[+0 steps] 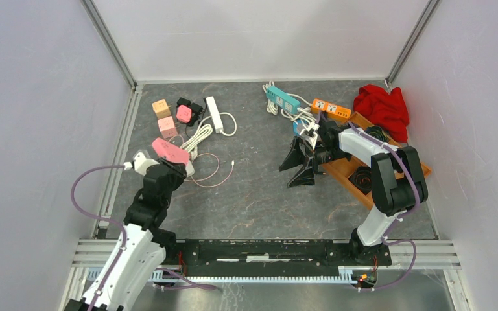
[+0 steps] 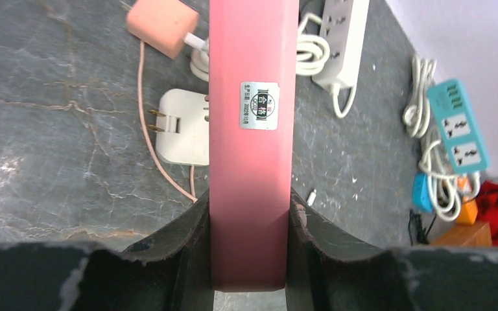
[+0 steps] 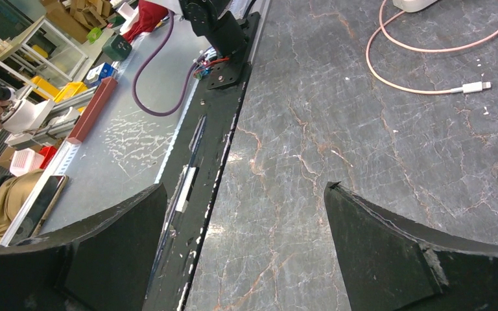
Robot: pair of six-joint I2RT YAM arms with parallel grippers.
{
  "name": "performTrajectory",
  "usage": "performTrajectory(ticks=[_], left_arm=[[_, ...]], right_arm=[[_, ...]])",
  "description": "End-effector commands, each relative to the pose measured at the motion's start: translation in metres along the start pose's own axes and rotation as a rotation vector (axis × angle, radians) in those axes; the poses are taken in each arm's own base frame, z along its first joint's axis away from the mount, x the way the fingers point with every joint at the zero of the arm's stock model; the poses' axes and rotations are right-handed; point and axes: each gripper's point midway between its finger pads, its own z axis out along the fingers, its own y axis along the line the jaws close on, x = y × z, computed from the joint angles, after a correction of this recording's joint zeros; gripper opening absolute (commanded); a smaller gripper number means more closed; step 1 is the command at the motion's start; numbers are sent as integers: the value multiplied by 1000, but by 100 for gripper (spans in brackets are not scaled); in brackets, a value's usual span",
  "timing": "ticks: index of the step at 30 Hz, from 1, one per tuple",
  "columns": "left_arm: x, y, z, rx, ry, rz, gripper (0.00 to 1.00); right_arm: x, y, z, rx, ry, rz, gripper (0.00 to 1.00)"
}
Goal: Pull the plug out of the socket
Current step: Place the socket at the center of the board.
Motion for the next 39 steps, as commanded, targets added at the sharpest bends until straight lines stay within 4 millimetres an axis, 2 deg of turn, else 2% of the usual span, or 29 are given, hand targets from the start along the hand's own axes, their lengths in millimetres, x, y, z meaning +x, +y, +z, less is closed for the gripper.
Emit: performTrajectory(ticks=[1, 6, 14, 27, 33, 39], left_arm=[[-31, 10, -6, -55, -155, -163, 2], [-42, 29, -13, -111, -238, -207, 2], [-34, 51, -6, -205, -248, -217, 2], [-26, 59, 6, -235, -233, -246, 6], [-25, 62, 12, -250, -223, -258, 14], [-23, 68, 17, -256, -213, -278, 15]], right_arm=[[-14, -1, 2, -12, -21, -50, 98], [-14, -1, 1, -12, -21, -49, 98], [-13, -1, 1, -12, -22, -47, 98], [-12, -1, 1, -12, -22, -44, 98], [-13, -1, 2, -12, -22, -45, 98], [-13, -1, 1, -12, -22, -46, 98]])
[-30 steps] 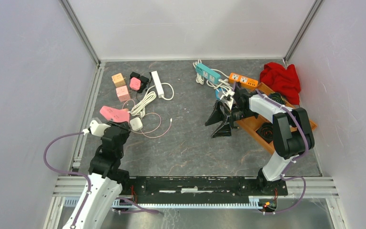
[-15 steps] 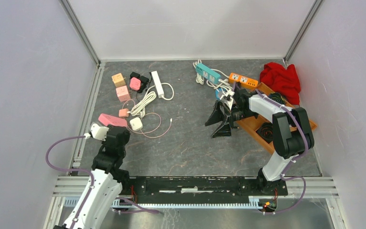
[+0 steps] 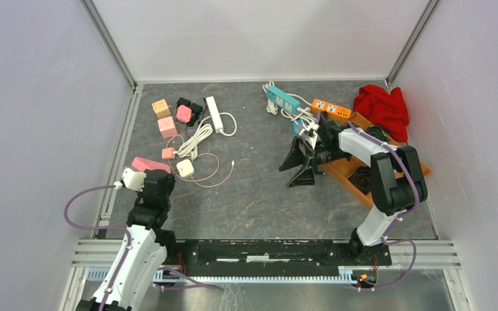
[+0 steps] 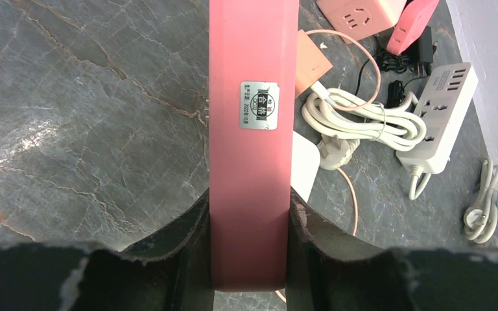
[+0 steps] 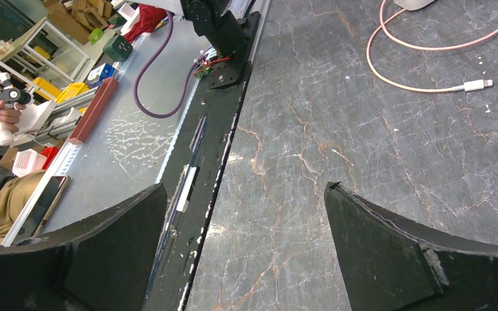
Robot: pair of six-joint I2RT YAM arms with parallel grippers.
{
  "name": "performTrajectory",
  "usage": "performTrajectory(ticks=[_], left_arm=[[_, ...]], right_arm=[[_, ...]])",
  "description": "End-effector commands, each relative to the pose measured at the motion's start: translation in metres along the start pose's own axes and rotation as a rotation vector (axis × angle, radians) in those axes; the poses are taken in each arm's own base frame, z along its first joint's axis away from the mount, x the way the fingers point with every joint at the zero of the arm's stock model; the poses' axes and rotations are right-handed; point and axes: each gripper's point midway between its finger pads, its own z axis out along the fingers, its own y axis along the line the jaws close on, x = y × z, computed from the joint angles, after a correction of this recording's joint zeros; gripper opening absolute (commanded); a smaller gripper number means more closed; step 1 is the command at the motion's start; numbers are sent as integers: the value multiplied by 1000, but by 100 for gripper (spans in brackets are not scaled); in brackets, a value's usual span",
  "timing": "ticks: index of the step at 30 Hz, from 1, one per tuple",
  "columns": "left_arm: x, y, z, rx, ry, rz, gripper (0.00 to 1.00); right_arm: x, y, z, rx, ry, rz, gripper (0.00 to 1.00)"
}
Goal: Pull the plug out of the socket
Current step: Place the socket at the center of the board.
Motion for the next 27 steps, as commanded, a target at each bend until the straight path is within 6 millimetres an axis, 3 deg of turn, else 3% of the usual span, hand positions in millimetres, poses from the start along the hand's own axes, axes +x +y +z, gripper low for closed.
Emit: performTrajectory(ticks=[1, 9, 13, 17, 22, 27], left_arm=[[-10, -14, 5, 45, -37, -110, 15], [-10, -11, 11, 40, -11, -132, 27], [-10, -11, 11, 40, -1, -141, 45], [-8, -10, 11, 40, 10, -143, 52], [-7, -9, 8, 40, 20, -153, 71], [-6, -6, 3, 8, 39, -166, 81]], right_arm=[[-14, -1, 1, -11, -22, -58, 98], [-13, -1, 2, -12, -21, -54, 98], [-14, -1, 1, -12, -21, -58, 98], [-13, -2, 2, -12, -21, -53, 98], [-13, -2, 2, -12, -20, -54, 98], [-12, -3, 2, -11, -17, -54, 98]])
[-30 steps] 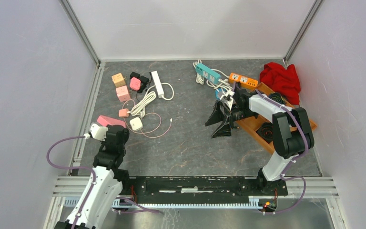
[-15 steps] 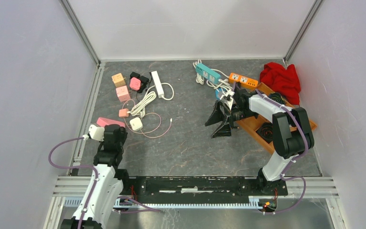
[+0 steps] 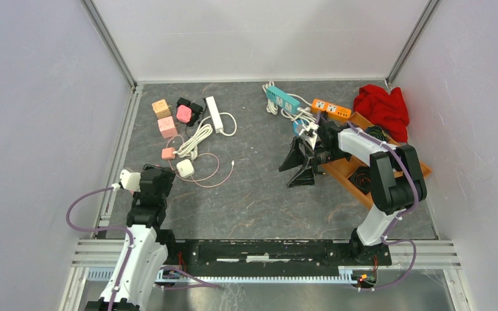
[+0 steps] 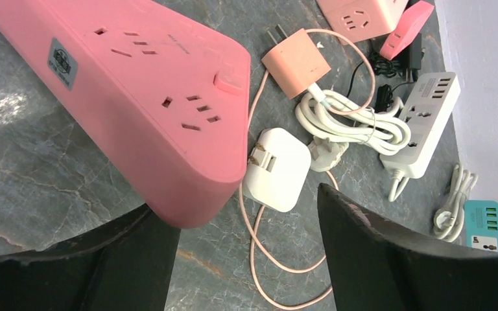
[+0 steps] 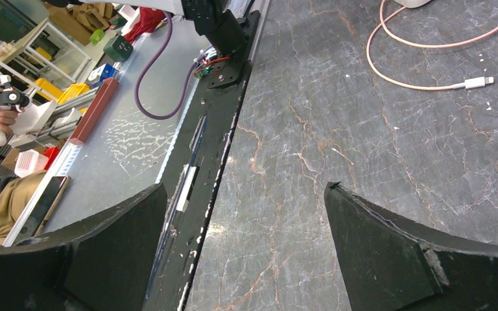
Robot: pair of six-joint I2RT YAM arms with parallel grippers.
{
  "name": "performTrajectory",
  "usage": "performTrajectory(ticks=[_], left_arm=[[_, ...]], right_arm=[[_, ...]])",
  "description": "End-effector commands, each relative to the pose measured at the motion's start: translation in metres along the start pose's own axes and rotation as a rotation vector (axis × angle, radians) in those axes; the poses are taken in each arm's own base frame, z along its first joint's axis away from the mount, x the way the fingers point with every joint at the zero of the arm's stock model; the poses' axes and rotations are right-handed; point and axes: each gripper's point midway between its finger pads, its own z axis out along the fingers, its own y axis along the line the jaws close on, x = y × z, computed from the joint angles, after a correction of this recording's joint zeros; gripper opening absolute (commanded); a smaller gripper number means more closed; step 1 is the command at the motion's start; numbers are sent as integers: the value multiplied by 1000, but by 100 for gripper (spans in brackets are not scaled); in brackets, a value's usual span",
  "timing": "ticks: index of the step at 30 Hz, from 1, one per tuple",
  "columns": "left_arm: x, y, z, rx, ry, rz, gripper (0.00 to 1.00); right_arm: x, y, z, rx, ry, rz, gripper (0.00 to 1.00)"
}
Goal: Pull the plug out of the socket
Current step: Place the socket at the center of the board.
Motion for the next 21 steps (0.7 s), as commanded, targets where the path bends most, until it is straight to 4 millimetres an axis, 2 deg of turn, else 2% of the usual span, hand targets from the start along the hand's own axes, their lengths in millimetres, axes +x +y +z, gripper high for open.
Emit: performTrajectory(ticks=[1, 5, 13, 21], left_arm=[[-6, -5, -6, -12, 3, -72, 85], [-3, 0, -11, -51, 32, -73, 99], [7, 6, -25, -106, 125, -34, 100], [-9, -10, -46, -58, 118, -12, 100]], right_arm=[[-13, -2, 1, -10, -17, -59, 98], [-12, -3, 1, -7, -12, -56, 98], [-12, -4, 1, -4, -4, -60, 98], [-15, -2, 1, -8, -6, -61, 98]])
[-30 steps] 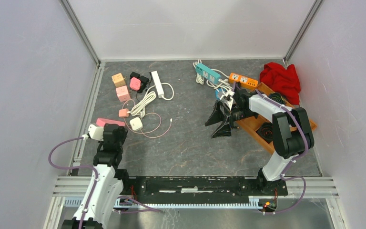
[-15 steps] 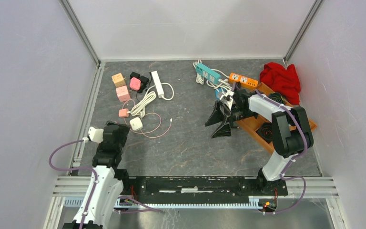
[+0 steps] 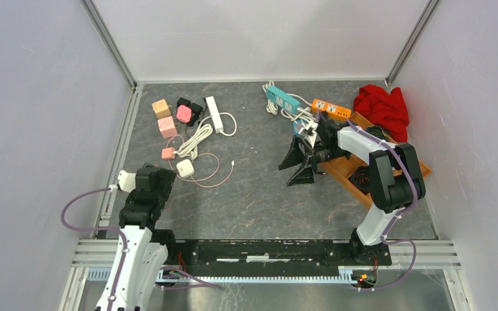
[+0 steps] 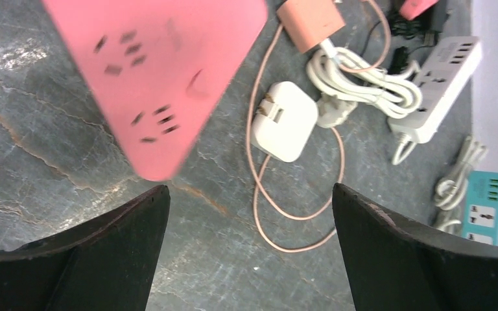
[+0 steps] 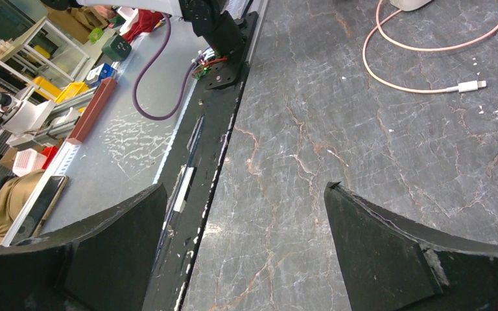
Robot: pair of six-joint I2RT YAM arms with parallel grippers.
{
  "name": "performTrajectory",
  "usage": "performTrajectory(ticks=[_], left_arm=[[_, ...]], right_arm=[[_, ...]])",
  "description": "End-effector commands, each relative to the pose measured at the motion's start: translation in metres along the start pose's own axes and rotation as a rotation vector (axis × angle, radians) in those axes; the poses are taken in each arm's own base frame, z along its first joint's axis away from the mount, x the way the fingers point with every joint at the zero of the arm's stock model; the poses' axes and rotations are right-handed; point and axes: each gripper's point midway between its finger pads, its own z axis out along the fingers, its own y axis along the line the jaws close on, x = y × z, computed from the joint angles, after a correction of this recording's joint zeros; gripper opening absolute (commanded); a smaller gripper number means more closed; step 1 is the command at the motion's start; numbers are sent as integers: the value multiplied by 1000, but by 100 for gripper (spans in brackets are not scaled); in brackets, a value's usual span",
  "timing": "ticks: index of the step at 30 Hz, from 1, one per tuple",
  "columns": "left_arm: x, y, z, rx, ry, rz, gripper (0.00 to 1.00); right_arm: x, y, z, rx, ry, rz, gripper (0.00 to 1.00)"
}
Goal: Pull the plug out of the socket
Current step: Place the socket at the center of the board.
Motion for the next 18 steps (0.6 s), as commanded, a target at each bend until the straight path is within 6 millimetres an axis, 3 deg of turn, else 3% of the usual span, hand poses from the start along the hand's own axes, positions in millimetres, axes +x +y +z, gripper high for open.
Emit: performTrajectory(ticks=[1, 11, 14, 18], left_arm=[[-16, -17, -21, 48, -22, -5, 100], [0, -33, -29, 155, 68, 54, 100], [12, -60, -36, 319, 132, 97, 100], [38, -110, -66, 670, 270, 179, 100]], right_arm=[[-13, 2, 1, -7, -7, -60, 98], [-14, 2, 1, -6, -4, -70, 98], [-14, 2, 0, -4, -1, -65, 98], [-16, 5, 0, -3, 8, -96, 98]])
